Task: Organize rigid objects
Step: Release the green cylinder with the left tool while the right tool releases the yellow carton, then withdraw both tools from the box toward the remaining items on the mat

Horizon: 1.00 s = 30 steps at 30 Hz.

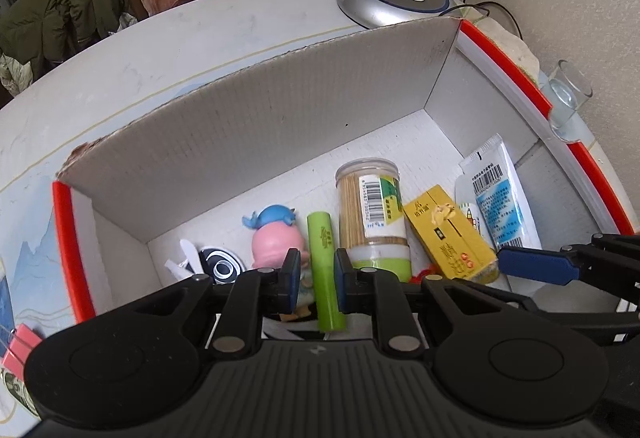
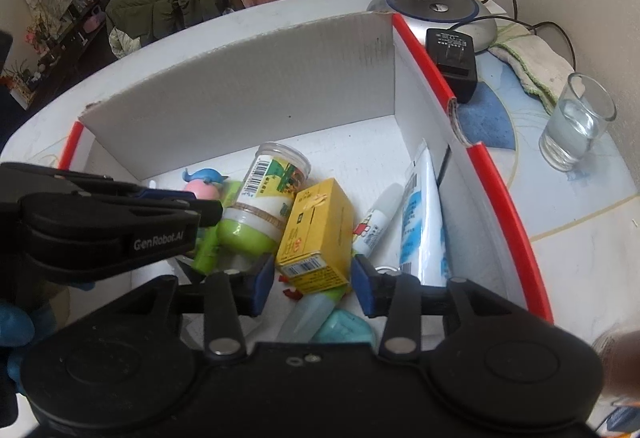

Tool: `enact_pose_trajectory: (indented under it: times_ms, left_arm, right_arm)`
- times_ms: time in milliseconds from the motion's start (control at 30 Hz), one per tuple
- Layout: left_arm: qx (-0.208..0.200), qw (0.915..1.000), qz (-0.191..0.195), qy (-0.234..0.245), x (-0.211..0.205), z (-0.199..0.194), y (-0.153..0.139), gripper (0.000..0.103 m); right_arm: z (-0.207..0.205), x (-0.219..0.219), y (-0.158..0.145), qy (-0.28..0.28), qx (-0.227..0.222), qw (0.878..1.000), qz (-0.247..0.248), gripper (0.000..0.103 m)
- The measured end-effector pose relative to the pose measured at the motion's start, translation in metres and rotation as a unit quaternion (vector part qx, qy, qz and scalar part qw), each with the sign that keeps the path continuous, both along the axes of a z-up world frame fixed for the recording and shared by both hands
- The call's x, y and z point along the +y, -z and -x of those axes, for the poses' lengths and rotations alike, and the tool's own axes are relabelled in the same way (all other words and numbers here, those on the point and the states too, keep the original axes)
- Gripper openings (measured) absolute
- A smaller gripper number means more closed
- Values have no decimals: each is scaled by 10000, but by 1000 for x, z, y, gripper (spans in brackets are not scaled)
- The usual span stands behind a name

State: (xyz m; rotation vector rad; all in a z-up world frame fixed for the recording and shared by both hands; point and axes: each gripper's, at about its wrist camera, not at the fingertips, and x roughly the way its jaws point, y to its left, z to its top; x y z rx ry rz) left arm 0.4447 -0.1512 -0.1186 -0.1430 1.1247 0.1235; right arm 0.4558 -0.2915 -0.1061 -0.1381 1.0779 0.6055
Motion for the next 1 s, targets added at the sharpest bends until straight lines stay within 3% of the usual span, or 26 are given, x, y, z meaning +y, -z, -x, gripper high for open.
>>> enact_pose_trajectory:
  times_ms: [333, 433, 1000]
  left_arm:
    - [-413, 9990, 152, 31, 2, 32, -29, 17]
    - [-573, 9982, 178, 53, 2, 45, -41, 17]
    - [-1376, 9900, 222, 205, 10, 130, -93, 17]
  right_arm:
    - [22, -12, -23, -6, -287, 9995, -151, 43]
    - [32, -15, -32, 4, -390, 9989, -251, 60]
    - [93, -15, -78, -150, -870, 9936, -706, 75]
